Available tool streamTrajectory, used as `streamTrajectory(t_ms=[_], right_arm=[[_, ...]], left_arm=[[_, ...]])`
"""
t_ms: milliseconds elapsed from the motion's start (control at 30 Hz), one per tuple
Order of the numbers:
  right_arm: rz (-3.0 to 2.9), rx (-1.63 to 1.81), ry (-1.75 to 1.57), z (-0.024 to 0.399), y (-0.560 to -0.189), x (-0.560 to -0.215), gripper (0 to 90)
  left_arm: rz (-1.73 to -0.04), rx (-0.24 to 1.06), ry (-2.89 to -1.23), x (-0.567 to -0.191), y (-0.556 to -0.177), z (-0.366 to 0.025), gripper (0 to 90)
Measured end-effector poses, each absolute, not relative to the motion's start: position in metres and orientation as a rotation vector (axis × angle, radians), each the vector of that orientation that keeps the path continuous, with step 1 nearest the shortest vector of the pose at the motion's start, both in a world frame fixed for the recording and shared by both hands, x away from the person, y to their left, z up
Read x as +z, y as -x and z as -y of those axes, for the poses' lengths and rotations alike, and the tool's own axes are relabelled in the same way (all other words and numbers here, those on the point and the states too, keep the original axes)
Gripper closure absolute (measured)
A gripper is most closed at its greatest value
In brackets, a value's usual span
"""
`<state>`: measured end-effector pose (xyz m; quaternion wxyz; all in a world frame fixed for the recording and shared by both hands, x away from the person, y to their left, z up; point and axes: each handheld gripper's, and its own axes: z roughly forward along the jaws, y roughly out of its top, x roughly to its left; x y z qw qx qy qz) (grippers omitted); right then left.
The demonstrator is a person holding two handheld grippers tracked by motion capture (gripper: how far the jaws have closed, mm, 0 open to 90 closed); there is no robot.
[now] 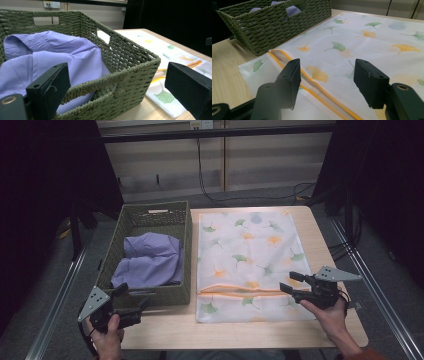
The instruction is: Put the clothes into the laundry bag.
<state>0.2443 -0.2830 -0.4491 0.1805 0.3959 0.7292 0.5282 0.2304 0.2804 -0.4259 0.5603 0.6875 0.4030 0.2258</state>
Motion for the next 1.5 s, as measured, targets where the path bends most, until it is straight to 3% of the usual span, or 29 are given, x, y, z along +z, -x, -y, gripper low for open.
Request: streamTrajectory(t_ms=[900, 1133, 1167, 1267, 1433, 1500], right_arm=[[-2.281, 1.529, -1.061, 0.260, -0.269, -0.456, 44.3], [-2.408, 1.455, -0.989, 0.240, -0.277, -0.459, 52.2], [-2.427, 1.459, -0.976, 0.237, -0.280, -0.457, 60.2], [-2.446, 1.461, -0.970, 0.234, -0.283, -0.457, 65.3], [-2.481, 1.455, -0.983, 0.230, -0.295, -0.461, 65.7], [-2.507, 1.436, -1.002, 0.227, -0.304, -0.465, 61.7]], left_arm=[[-0.983, 0.566, -1.641, -0.431, -0.227, -0.278, 4.6], [-0.965, 0.564, -1.638, -0.429, -0.219, -0.281, 4.9], [-0.967, 0.565, -1.634, -0.429, -0.219, -0.281, 4.9], [-0.973, 0.567, -1.637, -0.430, -0.220, -0.281, 4.9], [-0.969, 0.563, -1.646, -0.430, -0.226, -0.279, 4.9], [-0.950, 0.545, -1.658, -0.431, -0.227, -0.277, 5.2]])
